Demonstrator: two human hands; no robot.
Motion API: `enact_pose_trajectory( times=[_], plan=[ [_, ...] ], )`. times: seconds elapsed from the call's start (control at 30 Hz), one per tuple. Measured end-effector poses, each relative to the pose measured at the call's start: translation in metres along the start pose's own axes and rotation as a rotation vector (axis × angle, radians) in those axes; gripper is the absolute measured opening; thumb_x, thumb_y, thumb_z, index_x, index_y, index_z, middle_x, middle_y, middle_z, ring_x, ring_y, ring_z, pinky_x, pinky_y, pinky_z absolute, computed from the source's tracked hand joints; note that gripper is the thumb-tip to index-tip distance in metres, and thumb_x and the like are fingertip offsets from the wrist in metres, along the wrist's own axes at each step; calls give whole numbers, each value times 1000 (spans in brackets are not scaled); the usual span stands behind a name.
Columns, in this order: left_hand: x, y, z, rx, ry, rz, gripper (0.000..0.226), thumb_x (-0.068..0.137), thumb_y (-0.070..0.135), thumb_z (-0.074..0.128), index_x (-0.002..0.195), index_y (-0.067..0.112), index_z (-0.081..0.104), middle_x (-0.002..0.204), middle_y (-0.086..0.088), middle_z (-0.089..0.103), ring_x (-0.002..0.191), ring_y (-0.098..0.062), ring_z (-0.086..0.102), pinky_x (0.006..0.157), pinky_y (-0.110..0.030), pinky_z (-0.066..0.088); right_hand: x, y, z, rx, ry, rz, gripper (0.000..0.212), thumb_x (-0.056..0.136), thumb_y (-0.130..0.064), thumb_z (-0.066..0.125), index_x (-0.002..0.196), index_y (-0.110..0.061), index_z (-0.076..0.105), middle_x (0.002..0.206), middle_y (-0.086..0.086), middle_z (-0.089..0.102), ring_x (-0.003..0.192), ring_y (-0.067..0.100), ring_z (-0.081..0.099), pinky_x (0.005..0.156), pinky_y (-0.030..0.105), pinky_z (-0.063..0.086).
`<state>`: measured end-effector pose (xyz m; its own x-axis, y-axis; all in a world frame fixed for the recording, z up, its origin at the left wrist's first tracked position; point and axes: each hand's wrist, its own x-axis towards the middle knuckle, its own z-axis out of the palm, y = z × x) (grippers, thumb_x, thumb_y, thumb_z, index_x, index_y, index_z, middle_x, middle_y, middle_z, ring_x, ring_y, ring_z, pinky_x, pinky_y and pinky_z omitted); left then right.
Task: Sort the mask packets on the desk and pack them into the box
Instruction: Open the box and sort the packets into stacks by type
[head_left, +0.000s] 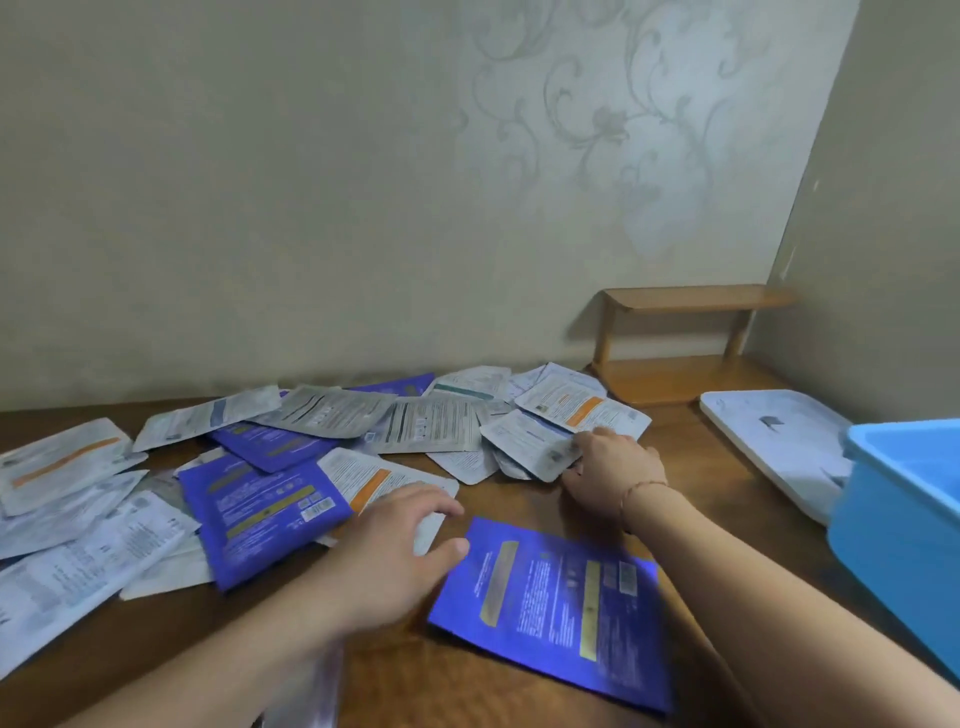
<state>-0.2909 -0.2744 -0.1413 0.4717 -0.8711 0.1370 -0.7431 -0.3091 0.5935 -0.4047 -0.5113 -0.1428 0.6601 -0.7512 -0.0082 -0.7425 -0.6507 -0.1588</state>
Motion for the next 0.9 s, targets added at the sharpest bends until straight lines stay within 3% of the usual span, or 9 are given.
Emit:
enact_pose_trajectory(
  times=[0.1, 0.17, 0.27, 0.37, 0.47, 0.6, 0.7, 0.8, 0.9],
  plan=[
    [48, 16, 18, 129, -88, 51, 41, 93, 40, 61, 132, 27, 55, 130, 19, 46, 126, -2, 43, 96, -13, 29, -2, 20, 5, -24, -10, -1, 41, 90, -53, 33, 125, -40, 50, 135, -8, 50, 121, 22, 50, 100, 54, 29],
    [76, 22, 33, 167, -68, 84, 50, 94, 40, 59, 140, 25, 49, 147, 9, 41, 139, -11, 35, 107, -18, 26, -11, 35, 5, -63, 0, 22, 43, 92, -55, 28, 129, -44, 47, 137, -9, 48, 125, 20, 48, 101, 57, 24],
    [106, 30, 51, 283, -114, 100, 69, 94, 50, 54, 153, 28, 26, 164, 1, 14, 150, -16, 11, 120, -30, 10, -32, 55, 2, -83, 16, 43, 40, 96, -47, 27, 130, -42, 47, 136, -11, 49, 127, 16, 47, 102, 55, 28],
    [125, 29, 58, 432, -265, 114, 84, 90, 67, 45, 156, 36, 3, 165, 4, -5, 151, -17, -3, 121, -49, 3, -60, 63, -3, -137, 3, 56, 37, 97, -40, 29, 128, -39, 49, 134, -13, 50, 126, 14, 48, 106, 54, 29],
    [131, 18, 52, 588, -354, 116, 78, 90, 72, 36, 155, 40, 6, 165, 9, -3, 151, -13, -3, 119, -56, 1, -83, 64, -11, -224, -74, 102, 38, 92, -27, 31, 122, -36, 51, 126, -12, 53, 120, 13, 53, 106, 55, 25],
    [114, -1, 29, 684, -351, 152, 74, 90, 74, 32, 154, 41, 14, 164, 10, 2, 151, -12, 4, 120, -51, 1, -99, 56, -29, -327, -179, 123, 24, 94, -23, 38, 111, -34, 49, 124, -8, 52, 121, 15, 52, 105, 52, 29],
    [89, -26, 3, 653, -363, 129, 86, 75, 85, 16, 151, 47, 19, 163, 15, 4, 150, -5, 5, 119, -45, -2, -93, 37, -41, -377, -59, 76, 22, 95, -32, 45, 116, -34, 49, 123, -6, 53, 119, 18, 50, 101, 46, 37],
    [68, -45, -20, 557, -368, 44, 90, 64, 87, 12, 147, 54, 22, 162, 19, 5, 148, 0, 5, 118, -44, -7, -65, 6, -33, -151, 130, -132, 26, 92, -38, 48, 116, -29, 54, 121, -6, 57, 114, 19, 55, 93, 36, 44],
    [53, -54, -33, 519, -374, 0, 84, 64, 85, 15, 144, 60, 21, 163, 16, 1, 149, -1, 3, 117, -48, -14, -17, -31, -11, 71, 61, -145, 49, 85, -56, 52, 122, -24, 55, 128, -2, 58, 120, 24, 53, 96, 40, 46]
  ],
)
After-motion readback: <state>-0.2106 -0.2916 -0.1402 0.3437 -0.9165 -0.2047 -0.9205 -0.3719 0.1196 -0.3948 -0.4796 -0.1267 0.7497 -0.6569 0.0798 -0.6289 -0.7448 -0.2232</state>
